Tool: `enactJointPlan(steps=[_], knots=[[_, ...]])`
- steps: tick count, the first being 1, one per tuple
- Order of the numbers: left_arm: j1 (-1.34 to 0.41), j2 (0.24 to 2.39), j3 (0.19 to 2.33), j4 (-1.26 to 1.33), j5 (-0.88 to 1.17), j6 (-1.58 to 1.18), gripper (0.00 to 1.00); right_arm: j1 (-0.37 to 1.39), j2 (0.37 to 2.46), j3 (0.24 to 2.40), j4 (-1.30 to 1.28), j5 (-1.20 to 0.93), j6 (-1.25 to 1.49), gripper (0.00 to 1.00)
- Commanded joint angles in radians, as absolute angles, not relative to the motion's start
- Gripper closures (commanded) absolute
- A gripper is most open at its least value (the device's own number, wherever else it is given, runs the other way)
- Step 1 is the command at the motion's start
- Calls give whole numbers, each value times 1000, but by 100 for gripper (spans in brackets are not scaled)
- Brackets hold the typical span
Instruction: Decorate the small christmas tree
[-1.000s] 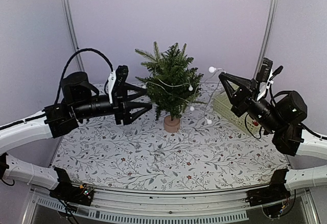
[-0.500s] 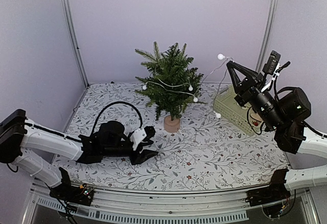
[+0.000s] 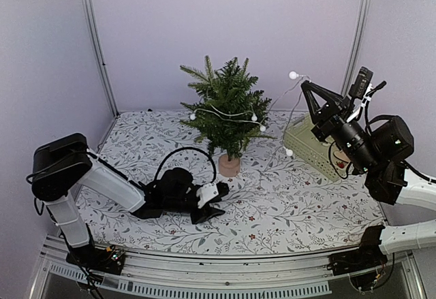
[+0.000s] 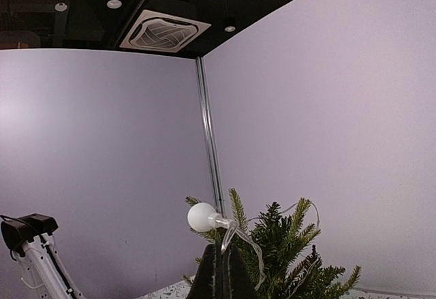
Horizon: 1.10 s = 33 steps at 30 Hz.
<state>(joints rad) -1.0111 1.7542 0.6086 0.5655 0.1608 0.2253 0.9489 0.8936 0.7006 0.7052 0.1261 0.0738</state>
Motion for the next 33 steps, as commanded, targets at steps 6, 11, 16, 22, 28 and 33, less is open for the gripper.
enactJointPlan(steps=[6,11,16,22,28,33], knots=[[-1025,1854,697,591,240,282,84,952,906,739,732,151,50,100],[-1062,1633,612,559,207,271,100,951,914,737,740,180,42,100],[-1066,1285,613,337,110,234,100,944,920,719,767,244,54,100],[-1013,920,644,256,-92,246,100,937,925,706,794,352,72,100],[-913,885,788,163,-153,251,100,920,930,685,796,455,147,100],[-860,913,891,164,-207,254,100,902,958,677,811,482,205,100]])
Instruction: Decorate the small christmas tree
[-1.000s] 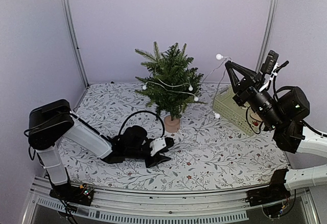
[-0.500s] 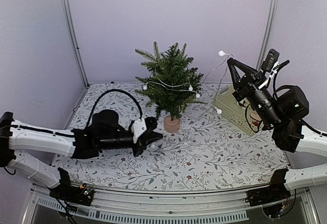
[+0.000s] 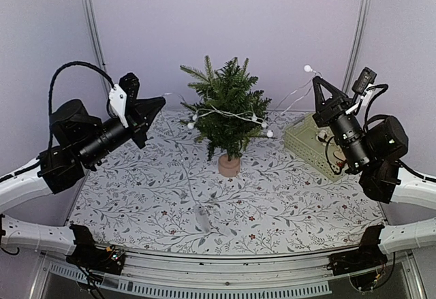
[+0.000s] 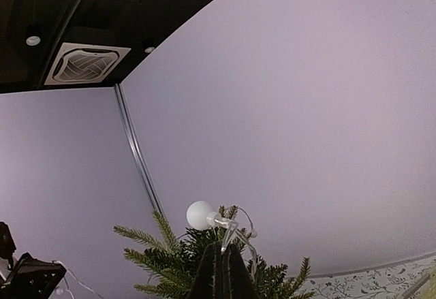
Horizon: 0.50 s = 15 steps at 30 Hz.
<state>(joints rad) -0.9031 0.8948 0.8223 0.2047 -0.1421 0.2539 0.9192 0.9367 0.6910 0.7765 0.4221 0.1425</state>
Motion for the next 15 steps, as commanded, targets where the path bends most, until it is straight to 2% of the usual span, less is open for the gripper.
enactJointPlan(steps=[1,15], knots=[[-847,919,914,166,-209,251,100,896,965,679,822,491,213,100],[-667,1057,1259,123,-143,298,100,795,1076,727,1016,524,261,100]])
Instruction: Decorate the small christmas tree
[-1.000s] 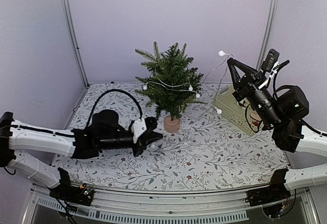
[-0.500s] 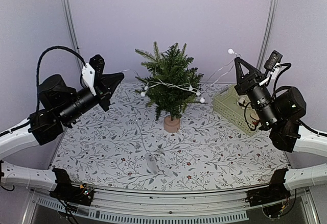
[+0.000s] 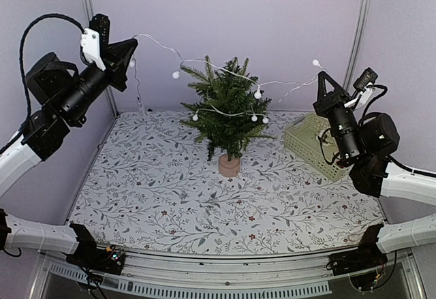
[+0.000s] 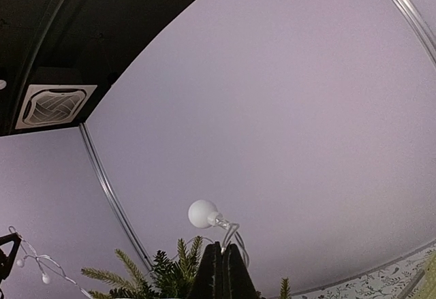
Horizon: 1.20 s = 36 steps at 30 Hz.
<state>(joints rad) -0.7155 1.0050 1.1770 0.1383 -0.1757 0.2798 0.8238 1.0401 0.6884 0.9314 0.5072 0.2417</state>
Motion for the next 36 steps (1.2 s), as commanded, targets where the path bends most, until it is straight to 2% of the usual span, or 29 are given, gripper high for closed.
enactJointPlan(steps=[1,15,21,36], knots=[[-652,1076,1283,116,-136,296,100,787,1094,734,1025,519,266,100],[-460,1348,1534,112,-20,255,100,747,1255,782,1086,542,336,100],[-357,1433,1576,191,65,179,100,731,1332,820,1147,577,345,100],[-253,1715,1893,146,149,148,100,701,1613,991,1362,582,310,98]])
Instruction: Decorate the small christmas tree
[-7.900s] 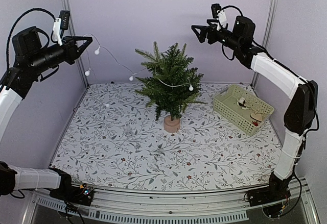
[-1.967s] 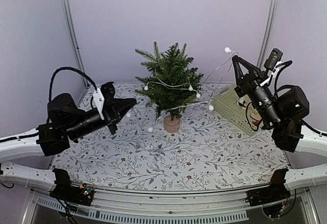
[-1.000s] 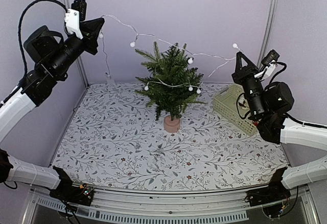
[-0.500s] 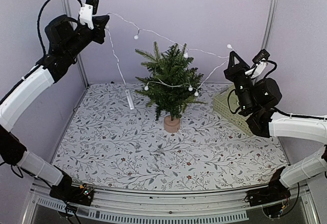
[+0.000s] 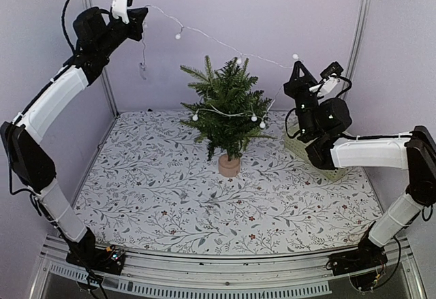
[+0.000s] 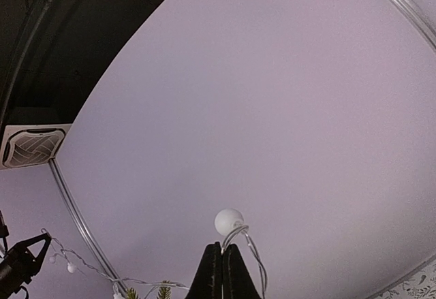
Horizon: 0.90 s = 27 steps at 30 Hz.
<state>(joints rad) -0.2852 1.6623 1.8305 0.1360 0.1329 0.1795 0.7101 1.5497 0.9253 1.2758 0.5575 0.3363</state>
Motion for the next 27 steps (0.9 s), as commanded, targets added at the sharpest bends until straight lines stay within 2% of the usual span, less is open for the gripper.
enactJointPlan(steps=[1,12,19,27], knots=[[-247,1730,1905,147,150,144,100,701,1635,1004,1374,579,303,98],[-212,1903,2036,233,83,101,100,699,1821,1098,1605,600,190,97],[-187,2049,2256,225,70,91,100,698,1890,1156,1608,623,186,97],[-169,2142,2288,237,113,54,100,698,1953,1193,1604,610,162,94]])
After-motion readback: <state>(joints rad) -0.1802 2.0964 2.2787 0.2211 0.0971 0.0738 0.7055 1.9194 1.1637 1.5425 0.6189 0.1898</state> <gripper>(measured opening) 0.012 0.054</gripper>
